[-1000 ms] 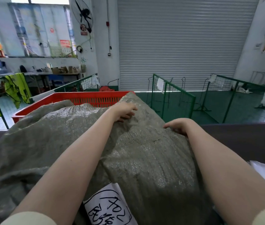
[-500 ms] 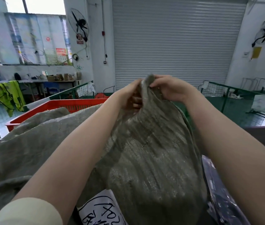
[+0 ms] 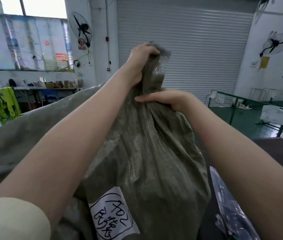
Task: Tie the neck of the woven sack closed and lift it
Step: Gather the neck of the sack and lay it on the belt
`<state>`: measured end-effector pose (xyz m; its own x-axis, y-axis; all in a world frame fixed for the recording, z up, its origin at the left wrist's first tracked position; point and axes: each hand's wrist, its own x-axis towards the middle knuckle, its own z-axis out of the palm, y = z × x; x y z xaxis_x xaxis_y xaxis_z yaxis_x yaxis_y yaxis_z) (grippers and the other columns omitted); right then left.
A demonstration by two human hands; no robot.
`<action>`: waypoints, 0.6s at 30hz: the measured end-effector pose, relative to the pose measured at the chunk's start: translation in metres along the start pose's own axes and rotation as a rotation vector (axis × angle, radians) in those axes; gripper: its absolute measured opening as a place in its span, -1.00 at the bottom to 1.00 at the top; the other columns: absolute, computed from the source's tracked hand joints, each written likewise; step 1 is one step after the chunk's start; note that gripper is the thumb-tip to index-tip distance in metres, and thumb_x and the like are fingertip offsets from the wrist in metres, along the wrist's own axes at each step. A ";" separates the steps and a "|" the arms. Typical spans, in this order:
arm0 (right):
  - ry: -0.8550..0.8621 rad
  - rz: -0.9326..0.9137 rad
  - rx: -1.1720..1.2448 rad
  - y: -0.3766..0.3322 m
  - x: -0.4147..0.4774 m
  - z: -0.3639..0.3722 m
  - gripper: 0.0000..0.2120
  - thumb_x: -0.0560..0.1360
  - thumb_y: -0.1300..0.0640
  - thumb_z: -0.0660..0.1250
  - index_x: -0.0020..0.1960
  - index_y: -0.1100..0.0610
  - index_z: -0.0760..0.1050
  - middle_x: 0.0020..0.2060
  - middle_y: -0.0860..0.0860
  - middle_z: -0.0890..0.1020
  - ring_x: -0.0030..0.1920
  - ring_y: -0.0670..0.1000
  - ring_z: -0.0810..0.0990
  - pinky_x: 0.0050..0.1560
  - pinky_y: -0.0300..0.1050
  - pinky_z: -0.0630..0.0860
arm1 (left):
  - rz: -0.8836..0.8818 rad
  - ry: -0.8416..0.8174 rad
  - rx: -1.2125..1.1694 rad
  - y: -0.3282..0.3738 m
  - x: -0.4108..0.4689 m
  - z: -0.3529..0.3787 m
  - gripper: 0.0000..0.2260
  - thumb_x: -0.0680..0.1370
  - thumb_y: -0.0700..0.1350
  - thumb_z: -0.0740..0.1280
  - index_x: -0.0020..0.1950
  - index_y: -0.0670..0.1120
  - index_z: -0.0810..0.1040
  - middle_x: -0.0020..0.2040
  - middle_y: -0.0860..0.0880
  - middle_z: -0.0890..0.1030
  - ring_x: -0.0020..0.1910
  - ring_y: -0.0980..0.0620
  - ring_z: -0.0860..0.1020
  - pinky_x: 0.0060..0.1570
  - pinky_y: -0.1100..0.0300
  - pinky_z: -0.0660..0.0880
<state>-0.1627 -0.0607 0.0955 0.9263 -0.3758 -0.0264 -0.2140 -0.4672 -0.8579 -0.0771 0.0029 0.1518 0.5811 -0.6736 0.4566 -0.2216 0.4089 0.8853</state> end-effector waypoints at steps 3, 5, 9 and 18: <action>0.139 -0.097 0.202 -0.001 0.011 0.012 -0.63 0.40 0.10 0.41 0.18 0.17 0.52 0.05 0.12 0.66 0.01 0.10 0.65 0.10 -0.03 0.56 | -0.036 -0.044 0.214 0.014 -0.007 0.000 -0.81 0.50 -0.25 0.23 -0.31 -0.11 0.43 -0.33 -0.08 0.45 -0.35 0.01 0.43 -0.27 0.18 0.38; 0.187 -0.129 0.297 0.001 0.014 0.013 -0.78 0.40 0.16 0.41 0.02 0.17 0.57 -0.13 0.09 0.69 -0.14 0.07 0.67 -0.02 -0.06 0.59 | -0.078 0.031 0.350 0.020 -0.009 -0.011 -0.86 0.52 -0.16 0.22 -0.24 -0.12 0.44 -0.29 -0.07 0.47 -0.35 0.00 0.46 -0.24 0.17 0.45; 0.111 -0.080 0.409 0.010 0.017 0.005 -0.84 0.46 0.14 0.30 -0.23 0.15 0.60 -0.46 0.00 0.69 -0.44 -0.04 0.65 -0.30 -0.23 0.58 | 0.039 0.132 0.905 0.024 -0.008 -0.049 -0.82 0.52 0.00 0.20 -0.07 -0.10 0.46 -0.15 -0.08 0.52 -0.19 -0.07 0.51 -0.20 0.16 0.49; 0.017 -0.150 0.667 0.003 0.016 0.014 -0.74 0.43 0.28 0.13 -0.26 0.25 0.59 -0.49 0.07 0.67 -0.47 0.02 0.64 -0.36 -0.24 0.60 | -0.414 -0.200 1.123 -0.004 -0.035 -0.086 -0.51 0.46 0.16 0.34 0.22 -0.18 0.51 0.06 -0.10 0.54 0.01 -0.09 0.52 -0.02 0.13 0.43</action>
<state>-0.1438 -0.0568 0.0852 0.9248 -0.3609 0.1205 0.1578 0.0756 -0.9846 -0.0291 0.0779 0.1246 0.6595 -0.7507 0.0387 -0.6611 -0.5546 0.5053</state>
